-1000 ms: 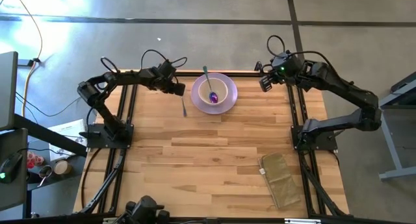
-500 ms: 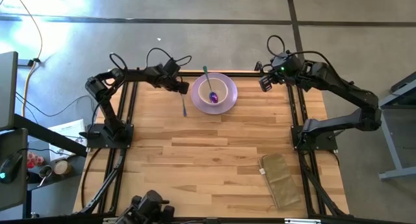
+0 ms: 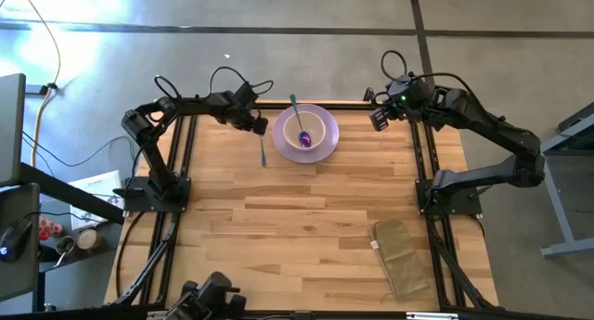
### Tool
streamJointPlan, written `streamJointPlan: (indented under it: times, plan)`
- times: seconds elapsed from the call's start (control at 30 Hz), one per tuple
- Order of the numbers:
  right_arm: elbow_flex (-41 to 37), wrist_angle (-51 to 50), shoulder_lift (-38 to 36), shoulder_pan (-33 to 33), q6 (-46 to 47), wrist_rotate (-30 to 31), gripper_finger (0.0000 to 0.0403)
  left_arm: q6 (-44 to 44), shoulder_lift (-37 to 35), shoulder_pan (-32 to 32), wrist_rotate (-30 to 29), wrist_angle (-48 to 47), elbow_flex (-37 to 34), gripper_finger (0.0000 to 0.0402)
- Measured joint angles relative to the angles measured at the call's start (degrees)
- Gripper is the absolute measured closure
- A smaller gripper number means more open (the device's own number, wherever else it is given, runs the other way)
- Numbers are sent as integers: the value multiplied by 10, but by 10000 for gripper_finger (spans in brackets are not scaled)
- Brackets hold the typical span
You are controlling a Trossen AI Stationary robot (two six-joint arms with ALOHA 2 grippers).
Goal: Set table place
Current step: Adjust the violet fork
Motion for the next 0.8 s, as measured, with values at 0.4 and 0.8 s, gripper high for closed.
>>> streamJointPlan:
  times: [0.4,0.8]
  plan:
    - [0,0,0,0,-1,0,403,4,5,0,-18,35,0,401]
    - [0,0,0,0,-2,0,403,-16,38,0,13,63,0,402]
